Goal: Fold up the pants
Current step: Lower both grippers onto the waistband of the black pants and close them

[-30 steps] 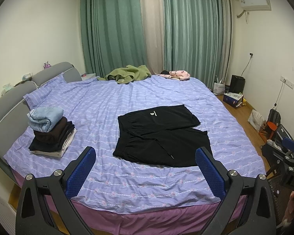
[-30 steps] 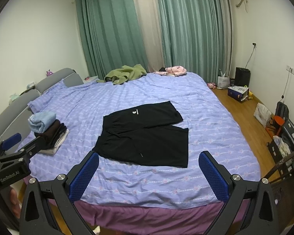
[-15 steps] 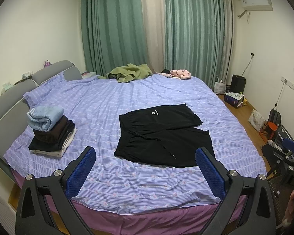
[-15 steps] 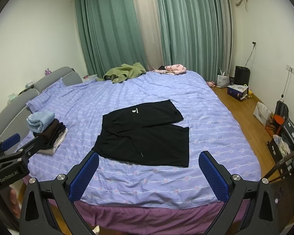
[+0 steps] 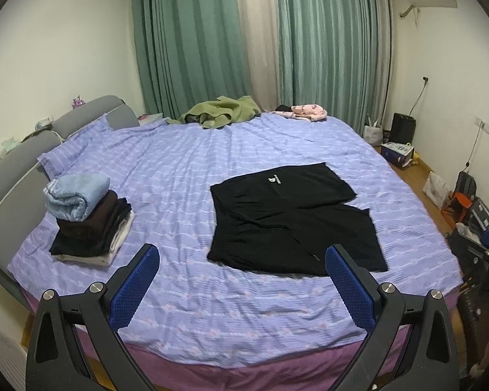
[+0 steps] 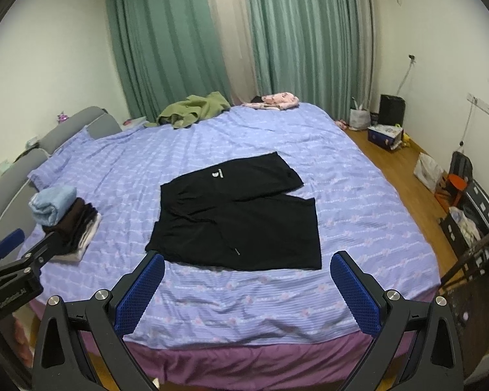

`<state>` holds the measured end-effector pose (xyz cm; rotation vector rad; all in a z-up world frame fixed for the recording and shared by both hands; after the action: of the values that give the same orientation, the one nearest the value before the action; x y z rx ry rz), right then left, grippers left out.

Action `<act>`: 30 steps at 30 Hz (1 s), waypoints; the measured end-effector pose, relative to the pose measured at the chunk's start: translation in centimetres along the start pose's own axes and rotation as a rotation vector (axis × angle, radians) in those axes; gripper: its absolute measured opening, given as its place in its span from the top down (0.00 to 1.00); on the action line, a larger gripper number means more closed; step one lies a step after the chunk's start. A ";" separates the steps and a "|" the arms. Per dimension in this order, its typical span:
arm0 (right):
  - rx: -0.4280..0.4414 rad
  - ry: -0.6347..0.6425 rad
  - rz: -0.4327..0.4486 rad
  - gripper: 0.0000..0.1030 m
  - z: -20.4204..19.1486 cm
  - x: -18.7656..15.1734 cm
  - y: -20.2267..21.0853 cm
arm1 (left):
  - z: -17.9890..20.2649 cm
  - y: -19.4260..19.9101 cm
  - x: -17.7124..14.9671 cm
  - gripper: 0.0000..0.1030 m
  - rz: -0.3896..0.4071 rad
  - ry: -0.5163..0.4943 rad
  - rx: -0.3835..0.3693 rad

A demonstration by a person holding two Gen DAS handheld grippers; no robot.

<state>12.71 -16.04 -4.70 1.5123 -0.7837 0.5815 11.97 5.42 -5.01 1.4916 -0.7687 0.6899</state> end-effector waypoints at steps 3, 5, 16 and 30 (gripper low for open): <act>-0.031 -0.029 -0.023 0.00 -0.9 -0.2 -2.3 | -1.3 -2.6 0.0 0.00 -0.003 -0.017 -0.001; -0.050 -0.054 -0.036 0.00 -1.5 -0.3 -4.1 | -2.1 -4.6 0.0 0.00 -0.019 -0.023 -0.010; -0.168 -0.177 -0.069 0.00 -1.8 -2.2 -16.0 | -3.8 -18.9 -2.5 0.00 -0.166 0.066 -0.061; -0.261 -0.347 -0.206 0.01 4.9 -9.9 -30.7 | -2.6 -33.8 -11.4 0.00 -0.405 0.179 -0.050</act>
<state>29.36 -19.77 -32.48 1.4435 -0.9147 0.0576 32.32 9.36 -34.13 1.4598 -0.3294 0.4834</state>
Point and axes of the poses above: each gripper's, at about its wrist camera, not at the fingertips, and y roughly against the way its jaws point, z to its right, x to its top, the point moved 5 cm from there along -y, roughly the way its jaws point
